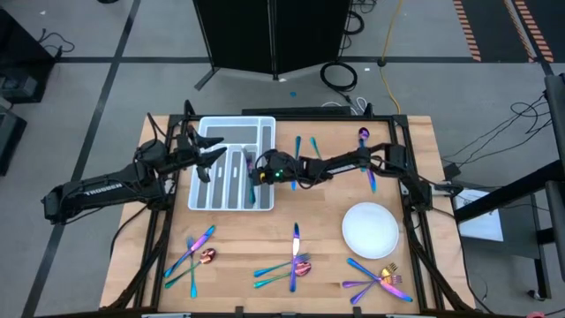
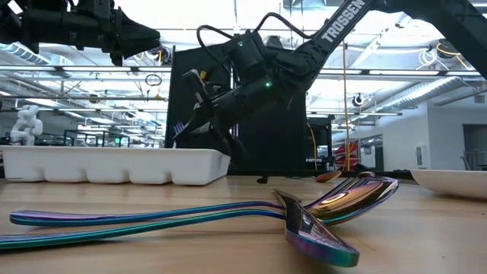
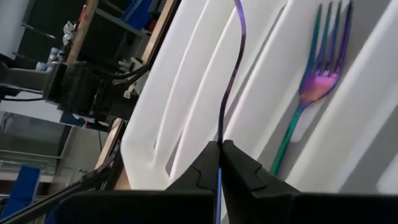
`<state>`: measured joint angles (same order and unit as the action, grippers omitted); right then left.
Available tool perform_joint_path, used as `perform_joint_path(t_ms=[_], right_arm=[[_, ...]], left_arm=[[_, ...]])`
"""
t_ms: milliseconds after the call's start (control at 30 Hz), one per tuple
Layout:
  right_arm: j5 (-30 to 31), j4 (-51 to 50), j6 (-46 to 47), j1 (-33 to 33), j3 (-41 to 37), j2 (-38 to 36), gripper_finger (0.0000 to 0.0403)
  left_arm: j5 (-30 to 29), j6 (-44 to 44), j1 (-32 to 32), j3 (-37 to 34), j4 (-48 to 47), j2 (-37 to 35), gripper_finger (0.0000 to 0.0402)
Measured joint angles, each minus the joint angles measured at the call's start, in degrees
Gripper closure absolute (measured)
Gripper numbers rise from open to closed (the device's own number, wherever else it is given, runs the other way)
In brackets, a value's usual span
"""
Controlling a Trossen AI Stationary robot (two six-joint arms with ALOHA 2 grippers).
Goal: Sort silverware
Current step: Put the iridescent fork into the white silverware tray
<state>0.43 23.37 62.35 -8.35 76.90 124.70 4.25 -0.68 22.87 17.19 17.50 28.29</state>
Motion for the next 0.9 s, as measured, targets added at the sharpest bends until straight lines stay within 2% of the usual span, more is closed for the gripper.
perform_joint_path(t_ms=[367, 900], right_arm=[[1.5, -1.4, -1.8, -0.5, 0.0, 0.0, 0.0396], [0.4, -1.3, -2.8, -1.5, 0.0, -0.3, 0.033]], left_arm=[[0.0, 0.0, 0.0, 0.0, 0.2, 0.0, 0.0242], [0.0, 0.0, 0.0, 0.0, 0.2, 0.0, 0.0242]])
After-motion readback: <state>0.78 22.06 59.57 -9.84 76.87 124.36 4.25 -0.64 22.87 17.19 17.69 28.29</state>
